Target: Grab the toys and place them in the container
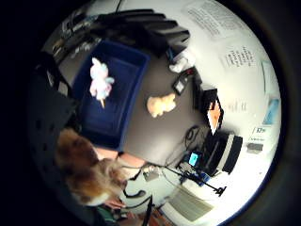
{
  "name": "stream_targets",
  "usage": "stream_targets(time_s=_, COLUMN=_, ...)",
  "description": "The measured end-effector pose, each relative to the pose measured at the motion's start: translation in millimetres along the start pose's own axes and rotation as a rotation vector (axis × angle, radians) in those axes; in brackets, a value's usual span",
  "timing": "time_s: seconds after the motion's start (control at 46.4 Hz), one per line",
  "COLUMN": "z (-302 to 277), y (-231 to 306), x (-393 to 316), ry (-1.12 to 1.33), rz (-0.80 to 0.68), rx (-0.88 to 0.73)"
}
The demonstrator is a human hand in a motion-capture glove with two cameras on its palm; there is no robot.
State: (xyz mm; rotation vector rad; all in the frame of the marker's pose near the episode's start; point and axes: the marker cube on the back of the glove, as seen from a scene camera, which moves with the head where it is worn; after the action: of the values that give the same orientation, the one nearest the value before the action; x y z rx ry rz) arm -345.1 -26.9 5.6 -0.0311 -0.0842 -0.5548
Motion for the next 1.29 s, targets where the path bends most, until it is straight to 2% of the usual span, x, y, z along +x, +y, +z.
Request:
stream_targets(time_s=0.129, z=20.1, y=4.4, x=2.0, ry=0.018, rz=0.015, rx=-0.216)
stream_targets(time_s=0.194, z=23.1, y=5.5, x=7.0, ry=0.006, rz=0.029, rx=-0.261)
stream_targets(time_s=0.431, z=-4.1, y=13.5, x=59.6, ry=0.007, rz=0.116, rx=-0.089)
stream_targets(time_s=0.711, z=-13.1, y=21.7, x=149.9, ry=0.032, rz=0.225, rx=-0.077)
stream_targets(time_s=0.84, z=25.6, y=13.2, x=185.0, ry=0.021, rz=0.225, rx=-0.133)
stream_targets(time_s=1.12, z=157.2, y=-37.8, x=238.8, ry=0.006, rz=0.255, rx=-0.332)
stream_targets(time_s=1.292, z=215.6, y=-53.4, x=260.2, ry=-0.067, rz=0.269, rx=-0.336)
